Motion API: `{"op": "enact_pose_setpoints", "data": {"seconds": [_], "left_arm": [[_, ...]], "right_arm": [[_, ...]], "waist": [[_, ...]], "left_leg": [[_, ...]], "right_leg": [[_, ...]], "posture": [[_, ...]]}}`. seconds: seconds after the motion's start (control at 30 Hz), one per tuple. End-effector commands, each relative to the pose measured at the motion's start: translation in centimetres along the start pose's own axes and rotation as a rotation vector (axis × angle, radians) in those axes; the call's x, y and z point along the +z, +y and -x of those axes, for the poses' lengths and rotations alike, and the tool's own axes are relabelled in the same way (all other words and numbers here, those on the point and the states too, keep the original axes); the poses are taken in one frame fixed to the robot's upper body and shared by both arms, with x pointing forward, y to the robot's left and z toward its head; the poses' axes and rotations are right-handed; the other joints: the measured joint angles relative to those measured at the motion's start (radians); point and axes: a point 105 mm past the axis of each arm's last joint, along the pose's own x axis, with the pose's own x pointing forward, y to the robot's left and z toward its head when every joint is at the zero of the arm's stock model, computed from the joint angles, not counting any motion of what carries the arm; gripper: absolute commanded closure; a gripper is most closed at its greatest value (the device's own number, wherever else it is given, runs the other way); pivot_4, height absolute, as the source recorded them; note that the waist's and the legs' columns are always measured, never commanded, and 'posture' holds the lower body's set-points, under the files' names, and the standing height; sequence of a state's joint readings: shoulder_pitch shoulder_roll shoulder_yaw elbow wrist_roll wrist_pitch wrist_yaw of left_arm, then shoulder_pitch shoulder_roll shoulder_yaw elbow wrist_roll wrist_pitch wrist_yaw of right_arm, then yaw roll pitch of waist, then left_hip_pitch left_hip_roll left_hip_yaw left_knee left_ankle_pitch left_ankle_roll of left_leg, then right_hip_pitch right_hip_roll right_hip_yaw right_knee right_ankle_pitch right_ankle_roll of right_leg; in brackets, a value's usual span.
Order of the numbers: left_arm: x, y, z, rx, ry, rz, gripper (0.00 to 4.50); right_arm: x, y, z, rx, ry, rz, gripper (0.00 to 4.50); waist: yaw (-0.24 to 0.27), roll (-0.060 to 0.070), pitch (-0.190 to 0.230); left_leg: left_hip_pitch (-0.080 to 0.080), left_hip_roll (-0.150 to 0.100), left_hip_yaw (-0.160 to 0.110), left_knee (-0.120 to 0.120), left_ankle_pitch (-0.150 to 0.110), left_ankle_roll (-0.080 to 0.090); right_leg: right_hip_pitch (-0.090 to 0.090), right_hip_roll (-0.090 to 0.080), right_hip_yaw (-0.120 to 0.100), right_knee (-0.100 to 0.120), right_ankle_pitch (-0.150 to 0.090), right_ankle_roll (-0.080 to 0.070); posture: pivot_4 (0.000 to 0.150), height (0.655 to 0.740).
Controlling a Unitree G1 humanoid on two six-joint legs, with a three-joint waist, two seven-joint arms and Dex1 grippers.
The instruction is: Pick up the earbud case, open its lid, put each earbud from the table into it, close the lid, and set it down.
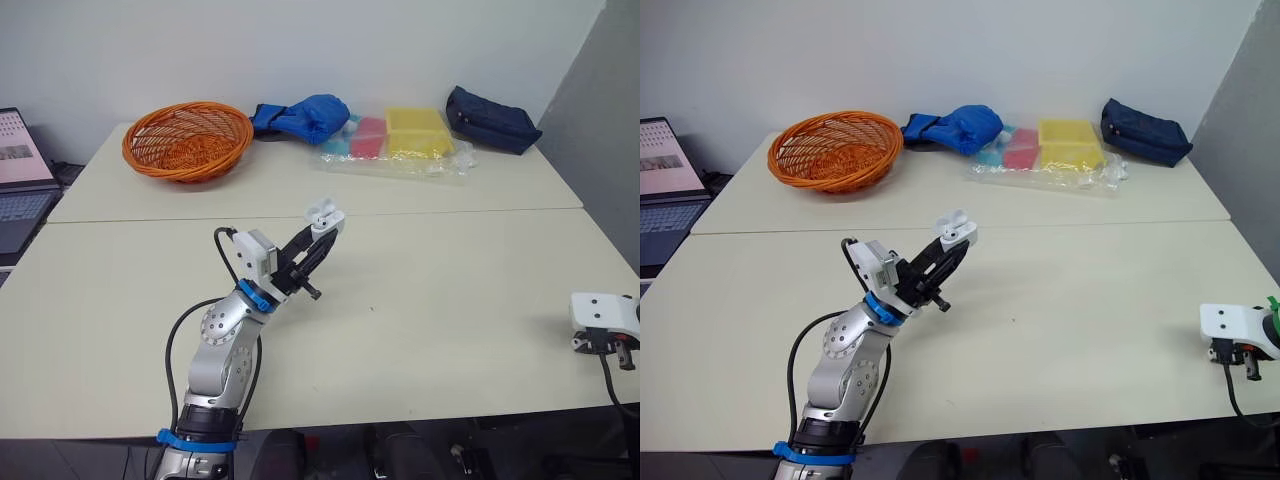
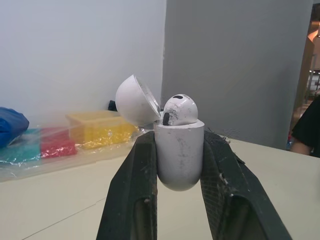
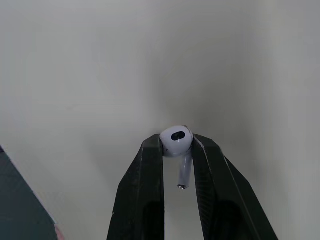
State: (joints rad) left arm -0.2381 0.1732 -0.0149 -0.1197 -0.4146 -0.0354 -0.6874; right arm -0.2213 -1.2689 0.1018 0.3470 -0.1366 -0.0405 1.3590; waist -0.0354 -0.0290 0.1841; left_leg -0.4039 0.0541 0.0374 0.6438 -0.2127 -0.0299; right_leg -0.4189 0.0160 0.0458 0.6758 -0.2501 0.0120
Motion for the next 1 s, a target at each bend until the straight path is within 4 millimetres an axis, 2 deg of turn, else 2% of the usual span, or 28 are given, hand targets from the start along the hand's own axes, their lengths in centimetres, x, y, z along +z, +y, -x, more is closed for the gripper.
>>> {"op": "enact_pose_setpoints", "data": {"seconds": [0.03,0.27,0.47,0.5,0.57,0.7,1.0], "left_arm": [[1.15,-0.59,-0.33,-0.023,-0.034,-0.024,3.73],[1.25,-0.73,-0.52,-0.036,-0.033,-0.02,3.73],[1.25,-0.81,-0.69,-0.042,-0.034,-0.015,3.73],[1.25,-0.83,-0.69,-0.043,-0.033,-0.014,3.73],[1.26,-0.83,-0.65,-0.043,-0.033,-0.013,3.73],[1.26,-0.86,-0.64,-0.042,-0.034,-0.012,3.73],[1.14,-1.13,-0.39,-0.038,-0.032,-0.004,3.73]], "right_arm": [[-0.3,-0.11,0.55,0.002,0.012,0.017,4.05],[-0.4,0.42,0.22,0.012,-0.002,0.014,4.05],[-0.15,0.11,-0.2,-0.012,-0.019,0.012,4.05],[-0.14,0.07,-0.23,-0.014,-0.02,0.012,3.31],[0.0,-0.28,-0.21,-0.037,-0.028,0.017,2.74],[-0.04,-0.31,-0.15,-0.038,-0.032,-0.001,1.28],[-0.33,0.34,0.23,0.002,-0.021,-0.012,1.28]], "waist": [[0.0,0.0,0.0],[0.001,0.0,0.0],[0.002,0.0,0.0],[0.001,0.0,0.0],[0.002,0.0,0.0],[0.002,0.0,0.0],[0.003,0.0,0.0]], "left_leg": [[0.0,0.0,0.0,0.0,0.0,0.0],[0.0,0.0,0.0,0.0,0.0,0.0],[0.002,0.0,-0.001,0.0,0.0,0.0],[0.003,0.0,-0.001,0.0,0.0,0.0],[0.004,0.0,-0.001,0.001,0.0,0.0],[0.004,0.0,-0.002,0.001,0.0,0.0],[0.004,0.0,-0.002,0.001,0.0,0.0]], "right_leg": [[0.0,0.0,0.0,0.0,0.0,0.0],[0.0,0.0,0.0,0.0,0.0,0.0],[0.003,0.0,0.0,0.0,0.0,-0.001],[0.004,0.0,0.0,0.0,-0.001,-0.001],[0.005,0.0,-0.001,0.0,-0.002,-0.003],[0.005,0.0,-0.001,0.0,-0.002,-0.004],[0.006,0.0,-0.002,-0.001,-0.001,-0.001]], "posture": [[0.15,0.74],[0.15,0.74],[0.15,0.74],[0.15,0.74],[0.15,0.74],[0.15,0.74],[0.15,0.74]]}}
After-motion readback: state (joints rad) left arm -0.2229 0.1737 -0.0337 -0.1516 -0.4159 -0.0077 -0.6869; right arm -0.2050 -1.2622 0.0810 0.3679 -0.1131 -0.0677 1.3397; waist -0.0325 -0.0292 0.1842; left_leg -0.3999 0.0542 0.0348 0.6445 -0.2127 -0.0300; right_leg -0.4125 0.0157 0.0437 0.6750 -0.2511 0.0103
